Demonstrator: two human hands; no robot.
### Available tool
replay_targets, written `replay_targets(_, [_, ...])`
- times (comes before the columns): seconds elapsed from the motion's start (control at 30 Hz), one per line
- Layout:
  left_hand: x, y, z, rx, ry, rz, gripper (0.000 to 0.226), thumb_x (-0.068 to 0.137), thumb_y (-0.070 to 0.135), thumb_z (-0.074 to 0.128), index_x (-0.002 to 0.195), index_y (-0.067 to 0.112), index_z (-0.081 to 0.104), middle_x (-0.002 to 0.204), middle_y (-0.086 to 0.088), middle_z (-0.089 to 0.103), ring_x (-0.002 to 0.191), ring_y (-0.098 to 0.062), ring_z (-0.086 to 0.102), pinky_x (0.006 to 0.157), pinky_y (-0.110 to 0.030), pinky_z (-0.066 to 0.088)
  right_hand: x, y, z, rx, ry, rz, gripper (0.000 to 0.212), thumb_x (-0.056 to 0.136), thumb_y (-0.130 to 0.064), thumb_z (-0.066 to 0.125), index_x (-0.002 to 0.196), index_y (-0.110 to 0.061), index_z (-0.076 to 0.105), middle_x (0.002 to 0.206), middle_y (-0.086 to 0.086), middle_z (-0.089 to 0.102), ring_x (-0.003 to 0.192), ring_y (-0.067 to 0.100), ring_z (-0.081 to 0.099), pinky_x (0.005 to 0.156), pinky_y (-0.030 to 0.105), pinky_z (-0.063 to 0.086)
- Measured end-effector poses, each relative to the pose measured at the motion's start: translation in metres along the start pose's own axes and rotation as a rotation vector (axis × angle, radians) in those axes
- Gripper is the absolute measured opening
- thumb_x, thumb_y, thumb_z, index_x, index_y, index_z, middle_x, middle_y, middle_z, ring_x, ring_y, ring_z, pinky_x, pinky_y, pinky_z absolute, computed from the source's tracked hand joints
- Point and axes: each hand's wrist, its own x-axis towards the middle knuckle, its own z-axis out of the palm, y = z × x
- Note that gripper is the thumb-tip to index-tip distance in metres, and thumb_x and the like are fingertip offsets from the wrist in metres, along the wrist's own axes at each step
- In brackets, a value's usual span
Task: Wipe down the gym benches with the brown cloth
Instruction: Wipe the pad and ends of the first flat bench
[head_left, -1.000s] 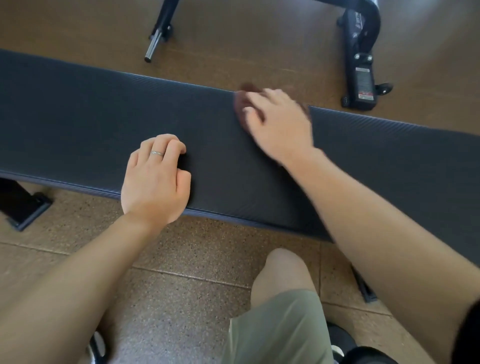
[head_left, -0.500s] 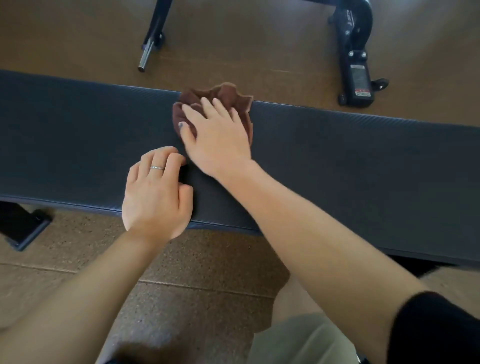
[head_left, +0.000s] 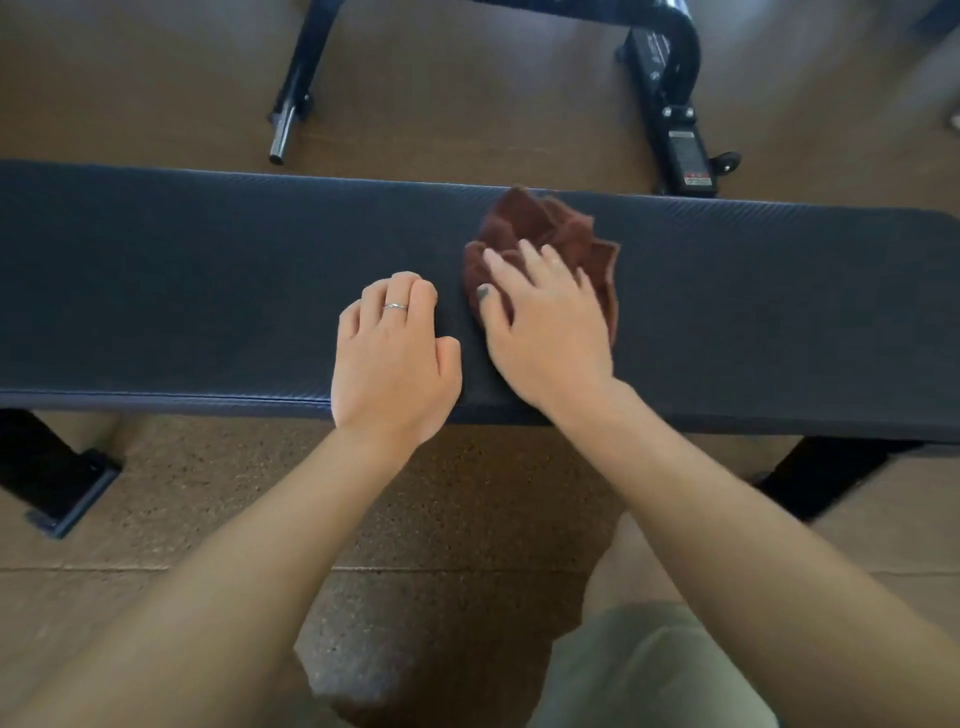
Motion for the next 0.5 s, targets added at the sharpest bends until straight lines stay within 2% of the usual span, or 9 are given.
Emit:
replay_targets(0.03, [-0.003,-0.007,-0.007,-0.074,0.010,0.020,0.033,0.096,0.026,0.036,0.118,0.013,0.057,0.129,-0.006,0.059,0.121,-0.027,0.053,0.107,-0.045,0.043,-0.020,-0.014,0.006,-0.008,-0.018,-0.069,0.050,0.108,-0.047,0.032,0.154,-0.034,0.048,0.164,0.003,0.042,0.154,0.026,0.033,0.127,0.048,0.019])
replay_targets(0.1, [-0.010,-0.035,-0.023,-0.125,0.051,0.056,0.027,0.095,0.022,0.040,0.111,0.012,0.060,0.120,-0.006,0.061,0.109,-0.025,0.055,0.098,-0.043,0.046,-0.053,-0.022,0.009,0.000,-0.035,-0.088,0.050,0.108,-0.053,0.031,0.154,-0.039,0.046,0.166,-0.003,0.038,0.156,0.021,0.029,0.128,0.041,0.011])
replay_targets(0.17, [-0.010,-0.069,-0.036,-0.013,0.112,0.038,0.028,0.092,0.021,0.039,0.106,0.009,0.060,0.115,-0.010,0.060,0.103,-0.031,0.054,0.088,-0.045,0.044,-0.069,-0.017,0.005,-0.025,-0.048,-0.034,0.054,0.106,-0.057,0.028,0.155,-0.041,0.045,0.167,-0.007,0.034,0.158,0.018,0.024,0.127,0.036,0.005])
replay_targets(0.27, [0.006,-0.110,-0.042,0.063,0.077,-0.044,0.022,0.094,0.017,0.042,0.102,0.006,0.059,0.109,-0.015,0.057,0.093,-0.034,0.051,0.082,-0.048,0.042,-0.068,-0.035,0.006,-0.064,-0.036,0.046,0.057,0.105,-0.058,0.022,0.155,-0.041,0.044,0.168,-0.007,0.032,0.159,0.018,0.022,0.128,0.038,0.003])
replay_targets(0.37, [0.013,-0.122,-0.040,0.068,0.033,-0.045,0.011,0.096,0.015,0.046,0.101,0.009,0.055,0.108,-0.014,0.055,0.089,-0.032,0.048,0.080,-0.047,0.041,-0.044,-0.049,0.007,-0.092,-0.072,-0.004,0.056,0.106,-0.057,0.024,0.156,-0.040,0.042,0.168,-0.005,0.032,0.159,0.021,0.022,0.129,0.042,0.010])
replay_targets(0.5, [0.010,-0.127,-0.034,0.082,0.045,-0.041,0.015,0.099,0.021,0.045,0.108,0.012,0.052,0.114,-0.011,0.052,0.095,-0.030,0.049,0.084,-0.045,0.043,0.028,-0.049,0.018,-0.102,-0.043,-0.026,0.051,0.109,-0.051,0.031,0.156,-0.037,0.044,0.166,0.000,0.038,0.156,0.025,0.027,0.127,0.050,0.021])
